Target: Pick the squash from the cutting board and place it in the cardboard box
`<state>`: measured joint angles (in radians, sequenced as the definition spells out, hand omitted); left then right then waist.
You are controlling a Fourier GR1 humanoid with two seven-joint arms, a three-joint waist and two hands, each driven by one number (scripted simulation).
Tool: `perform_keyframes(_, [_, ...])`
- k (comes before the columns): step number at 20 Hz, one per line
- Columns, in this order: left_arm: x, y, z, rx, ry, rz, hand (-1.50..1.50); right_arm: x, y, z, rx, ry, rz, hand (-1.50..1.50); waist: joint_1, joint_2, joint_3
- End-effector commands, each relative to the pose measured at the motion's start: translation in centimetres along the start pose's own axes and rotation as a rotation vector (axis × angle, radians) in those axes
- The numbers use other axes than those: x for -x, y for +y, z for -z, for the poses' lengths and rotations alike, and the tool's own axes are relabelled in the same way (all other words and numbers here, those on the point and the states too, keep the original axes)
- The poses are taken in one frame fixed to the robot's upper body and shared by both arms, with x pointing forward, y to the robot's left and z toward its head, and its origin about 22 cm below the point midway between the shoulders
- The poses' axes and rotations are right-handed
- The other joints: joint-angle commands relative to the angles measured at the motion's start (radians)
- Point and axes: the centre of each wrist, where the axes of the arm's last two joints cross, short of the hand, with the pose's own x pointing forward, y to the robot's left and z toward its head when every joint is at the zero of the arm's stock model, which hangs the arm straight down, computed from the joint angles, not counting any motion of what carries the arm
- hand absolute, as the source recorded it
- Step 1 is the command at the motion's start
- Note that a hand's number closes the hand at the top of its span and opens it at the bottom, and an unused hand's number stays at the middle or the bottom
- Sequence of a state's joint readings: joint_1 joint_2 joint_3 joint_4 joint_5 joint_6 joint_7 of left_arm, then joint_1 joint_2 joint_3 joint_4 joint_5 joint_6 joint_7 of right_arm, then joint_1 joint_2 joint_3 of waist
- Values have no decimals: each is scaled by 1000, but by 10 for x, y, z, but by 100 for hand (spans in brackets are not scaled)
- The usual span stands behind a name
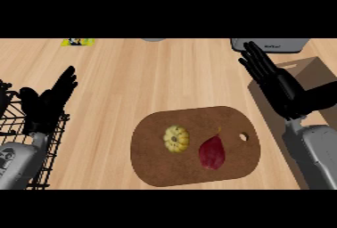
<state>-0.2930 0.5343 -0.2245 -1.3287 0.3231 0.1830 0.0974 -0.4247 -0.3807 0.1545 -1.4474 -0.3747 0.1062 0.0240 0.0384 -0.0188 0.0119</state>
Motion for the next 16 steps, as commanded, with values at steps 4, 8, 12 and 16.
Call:
perform_keyframes(4, [-34,-15,-3,117,-230,125,0,-114,60,33,-263,-342,-351,-150,-19,-5,-18])
perform_keyframes(8, [-35,-25,-6,197,-300,161,0,-168,70,34,-334,-375,-890,-150,-27,-13,-26])
perform_keyframes(12, [-41,-38,-12,237,-343,124,0,-158,110,29,-472,-438,-969,-150,-25,12,-13])
perform_keyframes(16, [-30,-36,-8,222,-345,134,0,-150,131,23,-656,-507,-1164,-150,-30,18,-14])
